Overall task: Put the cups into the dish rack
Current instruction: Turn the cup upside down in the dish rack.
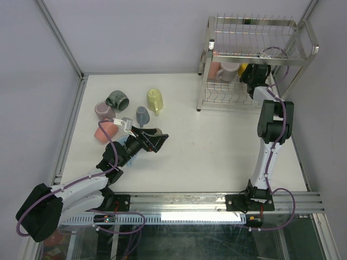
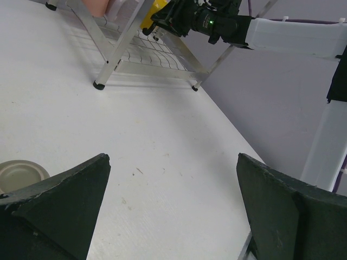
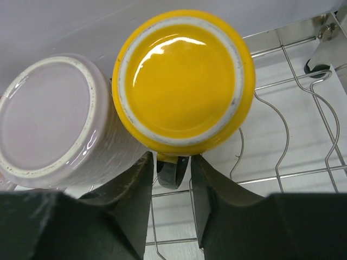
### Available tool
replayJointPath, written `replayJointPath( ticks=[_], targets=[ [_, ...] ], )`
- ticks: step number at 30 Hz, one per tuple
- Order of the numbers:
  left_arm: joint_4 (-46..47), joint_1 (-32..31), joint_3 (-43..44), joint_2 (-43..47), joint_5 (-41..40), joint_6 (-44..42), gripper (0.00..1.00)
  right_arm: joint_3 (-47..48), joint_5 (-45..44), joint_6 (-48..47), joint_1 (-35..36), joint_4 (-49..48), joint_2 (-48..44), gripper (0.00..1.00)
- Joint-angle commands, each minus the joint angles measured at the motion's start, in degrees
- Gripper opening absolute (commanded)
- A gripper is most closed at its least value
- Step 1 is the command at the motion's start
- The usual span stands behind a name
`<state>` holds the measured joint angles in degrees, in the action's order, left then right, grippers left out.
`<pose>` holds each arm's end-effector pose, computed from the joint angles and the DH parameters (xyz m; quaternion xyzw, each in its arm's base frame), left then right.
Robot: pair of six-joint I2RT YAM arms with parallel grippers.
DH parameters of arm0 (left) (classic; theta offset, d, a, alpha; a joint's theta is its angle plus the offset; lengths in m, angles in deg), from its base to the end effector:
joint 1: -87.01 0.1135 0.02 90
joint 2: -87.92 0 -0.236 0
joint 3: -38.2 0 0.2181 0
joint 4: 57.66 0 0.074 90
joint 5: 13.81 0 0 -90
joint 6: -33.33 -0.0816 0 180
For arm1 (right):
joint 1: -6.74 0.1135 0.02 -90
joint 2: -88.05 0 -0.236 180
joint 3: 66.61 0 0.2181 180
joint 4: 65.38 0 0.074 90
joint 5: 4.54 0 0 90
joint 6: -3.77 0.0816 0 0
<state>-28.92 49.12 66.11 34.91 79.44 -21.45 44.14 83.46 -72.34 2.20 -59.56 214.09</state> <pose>0.1792 -0.1453 0.2194 0.0366 0.6833 -0.4497 0.5740 0.5125 -0.0436 0.1908 0.1418 0.8123 0.0317 0.5648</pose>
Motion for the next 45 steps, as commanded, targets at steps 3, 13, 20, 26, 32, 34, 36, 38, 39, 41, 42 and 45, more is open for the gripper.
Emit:
replayJointPath(
  ticks=[3,13,20,26,32,34,36,38,39,41,42,45],
  targets=[
    [2.2,0.0,0.4,0.6,0.7,0.5,0.99,2.5,3.5,2.2,-1.2,-5.3,-3.5,0.32],
    [2.5,-0.1,0.9,-0.9,0.8,0.6,0.99,6.3,6.5,8.5,-1.9,-4.0,-1.3,0.33],
    [2.5,-0.1,1.3,-1.3,1.1,0.8,0.99,8.9,7.5,10.6,-2.3,-1.3,0.7,0.4],
    [2.0,-0.1,1.3,-0.9,1.0,0.8,0.99,5.0,11.3,10.0,-3.2,-4.3,-1.4,0.46],
    [2.0,0.0,1.6,-1.0,1.2,0.7,0.99,0.1,13.5,9.9,-4.3,-6.9,-4.9,0.58],
    [2.0,-0.1,1.6,-1.0,1.3,0.8,0.99,-1.6,14.0,10.3,-4.7,-7.8,-5.8,0.61],
    [2.0,-0.1,1.6,-0.9,1.4,0.8,0.99,-3.5,14.9,10.6,-5.1,-8.8,-6.6,0.63],
    [2.0,-0.1,1.5,-0.6,1.5,0.8,0.99,-5.6,16.4,10.7,-5.4,-10.3,-7.5,0.66],
    [1.9,-0.1,1.4,-0.5,1.4,0.8,0.99,-6.9,17.0,10.4,-5.4,-11.2,-8.1,0.67],
    [1.5,-0.1,1.3,-0.1,1.4,0.8,0.99,-9.3,18.0,9.9,-5.5,-13.2,-9.4,0.7],
    [1.4,-0.1,1.3,0.1,1.3,0.8,0.99,-10.6,18.6,9.5,-5.6,-14.1,-10.1,0.7],
    [1.2,-0.1,1.2,0.6,1.3,0.8,0.99,-13.9,19.4,8.5,-5.7,-15.5,-12.4,0.7]
  ],
)
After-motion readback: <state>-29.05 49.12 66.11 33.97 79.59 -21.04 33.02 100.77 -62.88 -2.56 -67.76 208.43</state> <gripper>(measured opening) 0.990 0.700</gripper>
